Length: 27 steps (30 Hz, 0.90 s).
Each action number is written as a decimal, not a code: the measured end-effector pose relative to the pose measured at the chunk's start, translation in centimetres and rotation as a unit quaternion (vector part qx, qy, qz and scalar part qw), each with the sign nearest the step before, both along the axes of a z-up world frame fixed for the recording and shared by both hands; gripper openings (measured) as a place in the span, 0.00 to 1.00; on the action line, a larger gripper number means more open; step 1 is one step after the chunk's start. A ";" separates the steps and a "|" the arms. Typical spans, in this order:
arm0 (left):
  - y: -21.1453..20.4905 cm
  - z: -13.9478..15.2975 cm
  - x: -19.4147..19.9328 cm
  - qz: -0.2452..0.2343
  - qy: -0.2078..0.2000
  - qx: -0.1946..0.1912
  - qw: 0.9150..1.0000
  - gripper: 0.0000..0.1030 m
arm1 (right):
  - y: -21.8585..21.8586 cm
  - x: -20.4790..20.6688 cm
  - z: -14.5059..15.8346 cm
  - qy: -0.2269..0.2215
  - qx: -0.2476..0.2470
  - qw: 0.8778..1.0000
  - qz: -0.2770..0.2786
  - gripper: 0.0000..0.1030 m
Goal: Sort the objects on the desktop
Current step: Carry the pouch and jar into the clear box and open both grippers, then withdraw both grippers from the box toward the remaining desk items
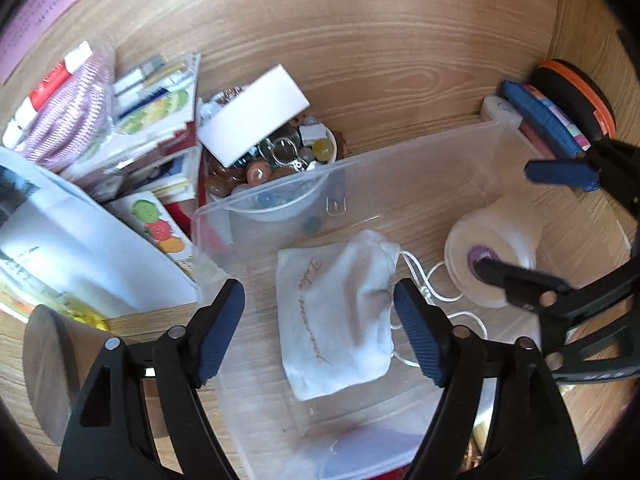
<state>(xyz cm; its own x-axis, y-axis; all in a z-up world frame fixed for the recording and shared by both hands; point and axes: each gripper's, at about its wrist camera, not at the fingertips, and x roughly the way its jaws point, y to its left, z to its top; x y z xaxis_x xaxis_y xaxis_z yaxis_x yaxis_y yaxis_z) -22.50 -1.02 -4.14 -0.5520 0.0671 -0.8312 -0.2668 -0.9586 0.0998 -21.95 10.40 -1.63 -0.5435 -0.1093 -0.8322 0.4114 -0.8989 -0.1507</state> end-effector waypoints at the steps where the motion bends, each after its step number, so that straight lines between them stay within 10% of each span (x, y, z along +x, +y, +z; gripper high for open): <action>1: -0.2 0.2 0.3 0.000 0.004 0.000 1.000 0.75 | 0.0 0.3 0.5 0.007 0.003 1.000 -0.001 0.80; 27: -4.5 8.4 15.9 0.037 0.171 0.031 0.984 0.95 | 3.9 14.9 5.5 0.180 -0.078 0.980 -0.025 0.86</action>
